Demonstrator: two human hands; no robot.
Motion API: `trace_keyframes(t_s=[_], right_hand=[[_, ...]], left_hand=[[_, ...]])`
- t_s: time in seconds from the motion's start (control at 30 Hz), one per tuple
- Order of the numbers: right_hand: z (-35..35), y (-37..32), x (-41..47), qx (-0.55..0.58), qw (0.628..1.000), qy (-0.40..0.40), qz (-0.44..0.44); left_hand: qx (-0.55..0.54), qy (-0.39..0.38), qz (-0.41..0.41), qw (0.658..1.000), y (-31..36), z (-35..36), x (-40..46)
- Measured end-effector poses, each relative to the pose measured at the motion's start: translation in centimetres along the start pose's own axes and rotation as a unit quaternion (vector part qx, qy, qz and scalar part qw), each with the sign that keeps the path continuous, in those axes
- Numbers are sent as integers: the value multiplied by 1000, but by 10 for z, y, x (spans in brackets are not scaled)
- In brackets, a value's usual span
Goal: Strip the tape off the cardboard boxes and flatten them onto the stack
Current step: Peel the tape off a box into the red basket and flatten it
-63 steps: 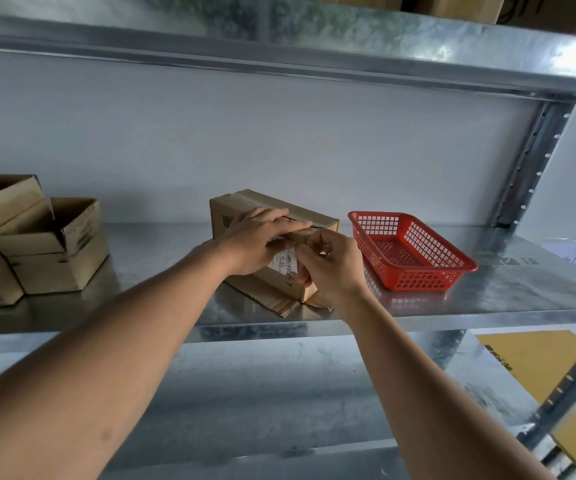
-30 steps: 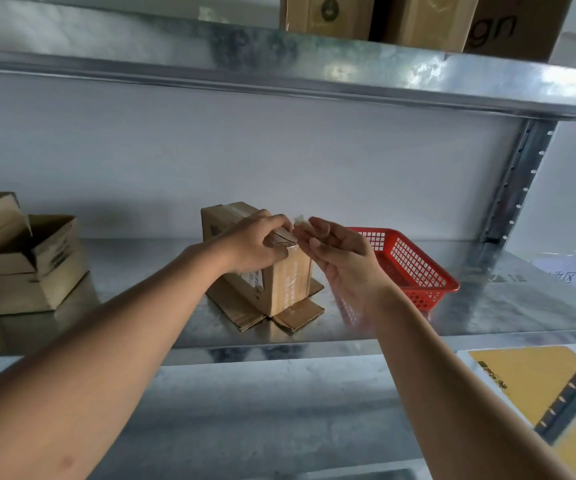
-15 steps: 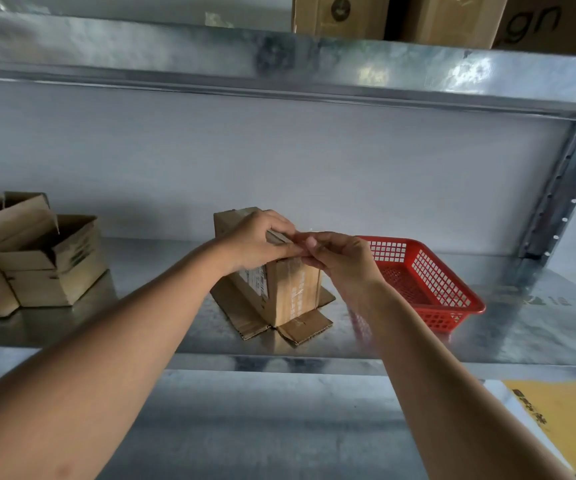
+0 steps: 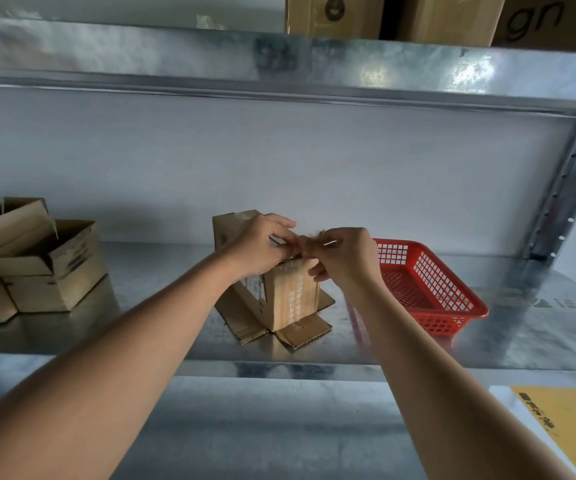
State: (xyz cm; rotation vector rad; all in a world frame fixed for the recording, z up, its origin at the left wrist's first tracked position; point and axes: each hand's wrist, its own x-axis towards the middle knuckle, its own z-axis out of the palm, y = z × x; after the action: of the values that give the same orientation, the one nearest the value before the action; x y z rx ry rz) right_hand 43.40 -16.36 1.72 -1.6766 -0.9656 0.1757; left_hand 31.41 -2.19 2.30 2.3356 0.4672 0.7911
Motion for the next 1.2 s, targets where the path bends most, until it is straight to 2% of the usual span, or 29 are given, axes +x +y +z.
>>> trace_keyframes(t_s=[0.07,0.1,0.17,0.23,0.33,0.47,0.53,0.6,0.63,0.7,0.73,0.9,0.97,1.1,1.2], right_hand=[[-1,2,3,-165,983,41,-73],[-1,4,5,-206,973,51,-95],[-2,9,8,-205,971,38,-117],[-3,13,10,-181,976,21,-120],[-10,13,10,-127,989,-26,-78],[-17,14,6,25,994,-98,-46],[-20,13,4,104,993,-58,-22],[-28,11,3,179,983,35,2],[-32,10,2,182,979,89,7],[-39,14,5,139,979,150,-5],[-39,14,6,112,983,146,-26],[-16,12,1,-34,987,-2,-158],[-8,15,3,-76,979,-5,-188],[-8,17,3,-151,969,-36,-192],[-7,19,1,-155,958,-27,-241]], left_hand=[[14,2,8,1000,-2,2,-2],[18,3,13,1000,-3,2,-3],[17,11,21,1000,-5,4,-6],[30,16,22,999,-5,4,-9],[58,10,28,998,-1,2,-9],[75,2,9,997,5,1,-6],[85,-7,-1,996,5,0,-5],[85,-13,-13,996,4,-1,-4],[85,-14,-17,996,5,-2,-3],[85,-16,-17,996,5,-2,-3],[84,-18,-15,996,5,-1,-3],[88,-14,0,996,1,-1,-8],[80,-15,-1,997,0,-1,-9],[68,-33,2,997,-7,0,-8],[65,-31,-3,997,-7,0,-8]])
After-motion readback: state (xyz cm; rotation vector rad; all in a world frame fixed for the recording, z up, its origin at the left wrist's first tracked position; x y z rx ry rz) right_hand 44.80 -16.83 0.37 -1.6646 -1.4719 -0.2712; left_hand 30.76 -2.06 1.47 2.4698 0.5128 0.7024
